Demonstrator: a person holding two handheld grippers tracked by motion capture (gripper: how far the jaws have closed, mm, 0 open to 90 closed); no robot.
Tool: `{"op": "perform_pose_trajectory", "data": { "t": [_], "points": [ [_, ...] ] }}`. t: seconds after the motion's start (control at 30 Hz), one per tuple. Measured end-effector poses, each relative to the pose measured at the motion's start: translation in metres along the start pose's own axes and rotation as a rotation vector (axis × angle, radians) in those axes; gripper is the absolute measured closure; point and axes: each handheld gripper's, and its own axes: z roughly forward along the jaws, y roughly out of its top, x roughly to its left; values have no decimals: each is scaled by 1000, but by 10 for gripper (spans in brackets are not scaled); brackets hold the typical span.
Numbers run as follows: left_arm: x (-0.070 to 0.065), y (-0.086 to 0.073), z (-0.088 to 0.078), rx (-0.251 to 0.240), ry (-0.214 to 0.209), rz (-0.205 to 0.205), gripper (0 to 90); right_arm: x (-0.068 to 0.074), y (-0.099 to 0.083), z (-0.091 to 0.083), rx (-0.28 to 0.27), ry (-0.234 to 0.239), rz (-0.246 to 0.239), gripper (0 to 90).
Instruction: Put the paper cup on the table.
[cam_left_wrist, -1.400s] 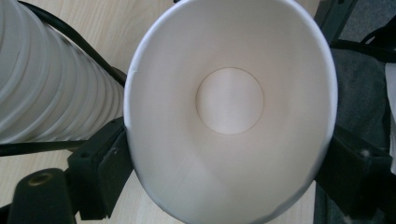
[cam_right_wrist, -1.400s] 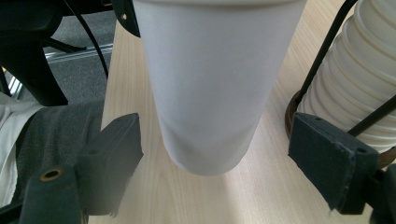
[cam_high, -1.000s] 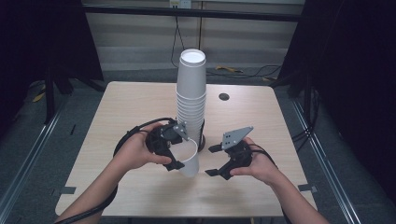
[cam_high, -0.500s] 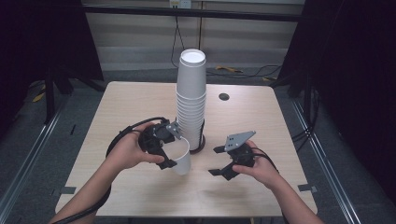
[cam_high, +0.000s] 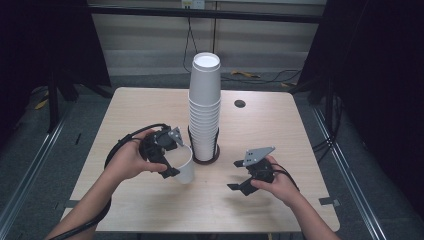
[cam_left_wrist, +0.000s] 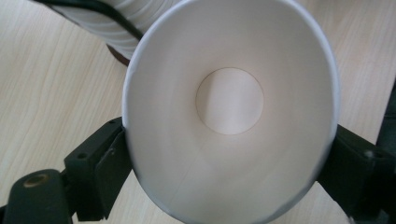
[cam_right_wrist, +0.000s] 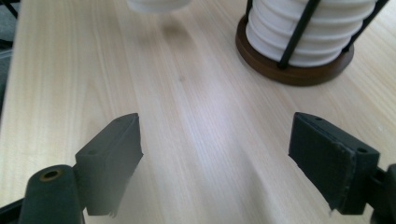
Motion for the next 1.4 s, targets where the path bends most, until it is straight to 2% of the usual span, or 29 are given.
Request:
{"op": "perform_pose_trajectory", "data": {
  "t": [0.2, 0.27, 0.4, 0.83, 1.1, 1.27, 1.4],
  "points": [
    [8, -9, 2, 21, 27, -21, 121, -2, -13, 4, 26, -35, 1, 166],
    [9, -12, 3, 23, 30, -43, 119, -3, -16, 4, 26, -37, 12, 166],
    [14, -17, 5, 41, 44, -46, 118, -4, -22, 5, 31, -48, 8, 166],
    [23, -30, 5, 50, 72, -72, 113, -3, -32, 13, 50, -81, 2, 166],
    [26, -34, 7, 57, 82, -87, 108, -3, -36, 15, 29, -80, 12, 158],
    [28, -37, 10, 55, 94, -92, 100, -4, -39, 15, 6, -80, 40, 153],
    [29, -38, 14, 78, 105, -88, 97, -3, -40, 15, 4, -86, 34, 154]
  ]
}}
